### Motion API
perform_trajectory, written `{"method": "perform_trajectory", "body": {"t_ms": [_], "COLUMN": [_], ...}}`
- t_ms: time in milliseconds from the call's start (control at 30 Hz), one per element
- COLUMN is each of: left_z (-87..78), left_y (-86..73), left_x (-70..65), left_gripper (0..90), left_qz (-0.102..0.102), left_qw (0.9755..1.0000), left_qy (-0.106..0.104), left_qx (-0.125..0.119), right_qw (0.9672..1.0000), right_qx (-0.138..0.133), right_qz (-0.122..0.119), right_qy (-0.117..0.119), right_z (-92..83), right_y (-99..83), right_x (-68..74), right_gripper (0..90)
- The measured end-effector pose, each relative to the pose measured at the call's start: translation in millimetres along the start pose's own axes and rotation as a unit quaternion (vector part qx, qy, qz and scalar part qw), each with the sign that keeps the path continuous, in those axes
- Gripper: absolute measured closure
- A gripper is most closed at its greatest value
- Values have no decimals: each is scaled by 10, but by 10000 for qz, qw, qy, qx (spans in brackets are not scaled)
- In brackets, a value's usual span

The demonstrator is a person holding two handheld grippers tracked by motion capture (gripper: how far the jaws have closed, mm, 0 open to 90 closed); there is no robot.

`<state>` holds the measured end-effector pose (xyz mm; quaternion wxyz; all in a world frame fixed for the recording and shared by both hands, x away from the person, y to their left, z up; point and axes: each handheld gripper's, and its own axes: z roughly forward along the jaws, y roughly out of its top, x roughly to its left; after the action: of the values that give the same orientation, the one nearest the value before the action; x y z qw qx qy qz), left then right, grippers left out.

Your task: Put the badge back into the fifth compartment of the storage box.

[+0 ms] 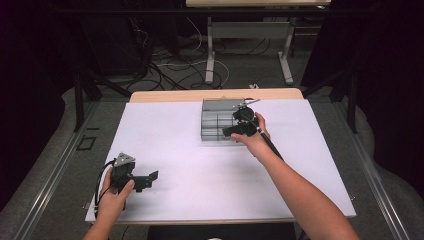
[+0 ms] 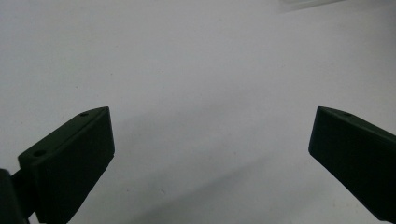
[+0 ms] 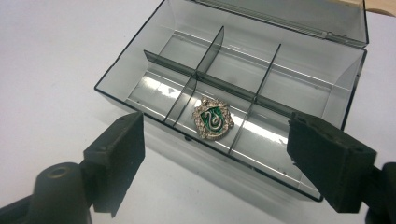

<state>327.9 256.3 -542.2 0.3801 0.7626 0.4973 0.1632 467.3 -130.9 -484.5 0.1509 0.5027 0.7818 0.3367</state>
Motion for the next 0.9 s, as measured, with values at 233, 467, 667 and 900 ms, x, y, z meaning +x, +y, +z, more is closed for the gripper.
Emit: {"method": "perform_trajectory", "body": {"t_ms": [233,467,667,900], "left_z": [2,0,0,3], "left_y": [-3,-3,-4,-3], "left_x": [-2,-10,-13,-22], "left_gripper": [4,4,4,5], "left_qz": [-14,-34,-30,-46], "left_qw": [10000,10000,10000,10000], "left_qy": [5,-10,11,-26], "left_qx": [-17,17,-20,21], "right_qw": [9999,9998,9993,9986], "right_qx": [-57,-189,-320,-503], "right_qz": [-93,-54,-174,-175], "right_qy": [25,95,70,45], "right_z": [-156,-317,-449,-611], "right_y": [-83,-184,-296,-494], "right_x": [-37,-54,-78,-119], "right_gripper": [157,148,145,112]}}
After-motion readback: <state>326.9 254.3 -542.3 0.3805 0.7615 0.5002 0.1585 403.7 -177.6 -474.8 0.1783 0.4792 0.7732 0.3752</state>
